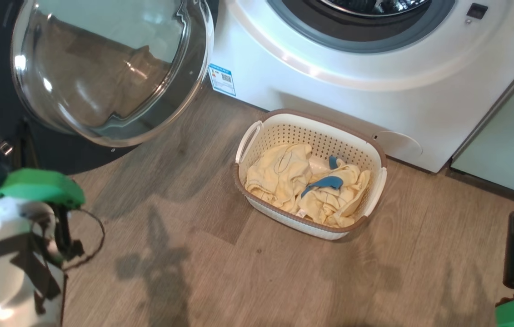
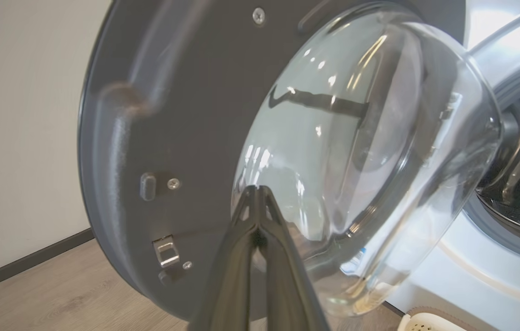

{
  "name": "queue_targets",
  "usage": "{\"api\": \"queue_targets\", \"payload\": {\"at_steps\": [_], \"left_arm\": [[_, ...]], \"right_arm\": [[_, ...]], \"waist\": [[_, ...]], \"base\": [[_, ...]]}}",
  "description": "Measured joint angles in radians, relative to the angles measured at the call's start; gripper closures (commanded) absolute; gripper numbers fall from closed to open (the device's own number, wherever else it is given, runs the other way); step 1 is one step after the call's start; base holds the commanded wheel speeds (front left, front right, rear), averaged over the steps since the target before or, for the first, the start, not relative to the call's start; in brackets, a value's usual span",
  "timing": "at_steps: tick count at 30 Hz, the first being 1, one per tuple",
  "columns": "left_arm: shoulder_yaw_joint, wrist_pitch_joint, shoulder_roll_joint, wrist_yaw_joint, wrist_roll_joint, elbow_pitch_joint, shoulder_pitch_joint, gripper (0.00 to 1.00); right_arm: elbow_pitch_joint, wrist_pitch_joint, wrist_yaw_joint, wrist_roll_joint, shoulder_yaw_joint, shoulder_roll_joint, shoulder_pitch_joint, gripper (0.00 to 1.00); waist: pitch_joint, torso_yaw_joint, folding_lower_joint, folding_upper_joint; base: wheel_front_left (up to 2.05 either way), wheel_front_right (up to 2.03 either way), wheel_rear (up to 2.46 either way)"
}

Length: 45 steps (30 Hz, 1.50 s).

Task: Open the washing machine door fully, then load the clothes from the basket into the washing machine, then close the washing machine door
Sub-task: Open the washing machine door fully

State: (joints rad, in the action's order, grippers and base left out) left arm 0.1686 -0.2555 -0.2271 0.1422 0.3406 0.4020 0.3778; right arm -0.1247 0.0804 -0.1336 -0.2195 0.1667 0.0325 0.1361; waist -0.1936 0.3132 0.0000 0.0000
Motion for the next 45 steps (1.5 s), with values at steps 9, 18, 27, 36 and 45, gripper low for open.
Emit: {"api": "queue_targets", "payload": {"at_steps": [9,18,27,36,45], "left_arm": [[-0.079,0.0,0.055,-0.044,-0.046,-0.192,-0.174,1.0],[-0.17,0.037,0.083,-0.061,-0.068,-0.31,-0.272,0.0],[-0.212,0.072,0.084,-0.077,-0.077,-0.317,-0.277,0.0],[-0.249,0.098,0.082,-0.087,-0.086,-0.298,-0.278,0.0],[-0.26,0.133,0.057,-0.076,-0.106,-0.263,-0.277,0.0]], "right_arm": [[0.014,0.026,0.0,0.0,0.003,0.0,0.001,0.0],[0.032,0.044,0.0,0.0,-0.007,0.0,0.004,0.0],[0.04,0.053,0.0,-0.003,-0.027,0.0,0.005,0.0],[0.037,0.053,0.0,0.014,-0.054,0.0,0.011,0.0],[0.037,0.053,0.0,0.028,-0.067,0.0,0.024,0.0]], "waist": [[0.038,-0.026,0.0,0.0],[0.074,-0.092,-0.0001,0.0],[0.098,-0.194,0.0,0.0],[0.113,-0.304,0.0,0.0],[0.109,-0.35,0.0001,0.0]], "base": [[0.0,0.0,0.0],[0.0,0.0,0.0],[0.0,0.0,0.0],[0.0,0.0,0.0],[0.0,0.0,0.0]]}}
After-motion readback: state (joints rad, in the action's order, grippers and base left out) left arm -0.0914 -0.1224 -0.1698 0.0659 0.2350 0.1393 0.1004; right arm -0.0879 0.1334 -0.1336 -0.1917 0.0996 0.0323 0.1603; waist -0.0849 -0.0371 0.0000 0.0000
